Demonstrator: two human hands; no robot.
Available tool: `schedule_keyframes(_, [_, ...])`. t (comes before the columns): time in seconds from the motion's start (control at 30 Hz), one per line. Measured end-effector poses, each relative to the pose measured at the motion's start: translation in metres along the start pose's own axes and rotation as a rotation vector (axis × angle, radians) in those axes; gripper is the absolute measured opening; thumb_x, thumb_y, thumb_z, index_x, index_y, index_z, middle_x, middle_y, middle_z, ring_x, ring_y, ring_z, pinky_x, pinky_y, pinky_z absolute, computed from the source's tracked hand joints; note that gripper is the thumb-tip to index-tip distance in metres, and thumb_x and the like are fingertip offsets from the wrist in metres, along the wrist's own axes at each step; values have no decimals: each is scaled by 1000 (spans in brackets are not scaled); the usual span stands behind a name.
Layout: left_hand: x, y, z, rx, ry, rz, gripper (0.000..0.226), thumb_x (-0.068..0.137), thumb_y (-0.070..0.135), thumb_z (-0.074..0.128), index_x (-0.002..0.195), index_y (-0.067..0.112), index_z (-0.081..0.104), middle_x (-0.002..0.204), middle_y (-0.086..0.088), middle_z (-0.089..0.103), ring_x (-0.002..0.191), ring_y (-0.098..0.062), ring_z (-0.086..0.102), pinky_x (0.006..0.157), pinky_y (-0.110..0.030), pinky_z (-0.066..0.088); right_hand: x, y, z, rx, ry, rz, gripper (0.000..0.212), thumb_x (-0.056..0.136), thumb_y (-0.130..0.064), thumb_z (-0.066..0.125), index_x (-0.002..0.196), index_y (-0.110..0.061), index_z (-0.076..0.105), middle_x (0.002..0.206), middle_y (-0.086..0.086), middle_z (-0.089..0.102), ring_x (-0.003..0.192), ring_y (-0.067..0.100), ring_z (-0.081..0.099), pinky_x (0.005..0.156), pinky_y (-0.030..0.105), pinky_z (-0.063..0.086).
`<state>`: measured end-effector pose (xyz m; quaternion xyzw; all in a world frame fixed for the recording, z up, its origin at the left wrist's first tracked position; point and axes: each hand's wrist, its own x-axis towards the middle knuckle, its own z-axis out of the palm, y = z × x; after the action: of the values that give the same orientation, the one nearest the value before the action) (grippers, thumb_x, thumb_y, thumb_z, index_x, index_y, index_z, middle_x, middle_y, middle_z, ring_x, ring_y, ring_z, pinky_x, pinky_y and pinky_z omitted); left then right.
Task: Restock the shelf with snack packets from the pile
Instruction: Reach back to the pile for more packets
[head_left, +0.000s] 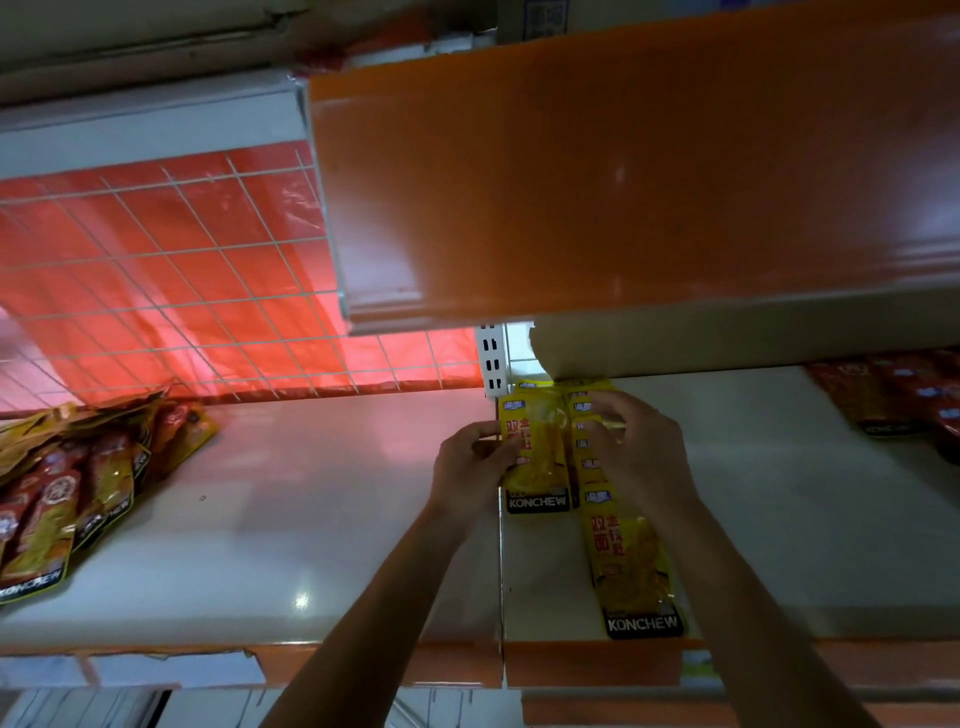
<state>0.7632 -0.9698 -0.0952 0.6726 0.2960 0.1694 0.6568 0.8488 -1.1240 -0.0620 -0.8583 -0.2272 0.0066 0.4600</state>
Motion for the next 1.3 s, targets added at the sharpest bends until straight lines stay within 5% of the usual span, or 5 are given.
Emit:
schedule_keyframes(0.37, [-6,-5,-5,542,7,59,19,81,36,74,91,22,67,77,11,67,71,-6,66,69,-27,57,-1,12,14,-269,-130,-56,34,90,-16,55,124,-16,61,123,4,61,112,19,55,82,22,37])
schedule_keyframes(0.63, [-8,1,4,681,0,41,34,85,42,68,110,19,63,90,4,69,71,-7,62,62,-19,48,-1,9,14,-302,-120,-52,35,89,-16,56,124,-17,61,121,3,62,110,21,56,83,24,39])
schedule_keyframes(0.83, [-6,0,6,707,-22,44,38,86,44,66,113,17,63,96,-2,72,85,-16,68,85,-35,55,1,1,15,-329,-102,-75,36,88,-15,58,124,-16,61,123,4,62,112,22,55,87,26,40])
schedule_keyframes(1.17, [-3,5,-35,904,136,194,35,94,44,54,120,21,62,113,3,69,98,-12,64,87,-25,48,-9,-38,70,-280,-184,-194,37,89,-19,57,126,-17,59,126,3,60,119,21,51,97,29,37])
schedule_keyframes(1.3, [-5,4,-71,998,243,255,38,96,42,51,129,24,57,133,6,58,117,-11,56,102,-27,42,-16,-61,106,-290,-248,-269,40,92,-22,56,132,-21,54,135,-2,55,127,15,46,106,26,33])
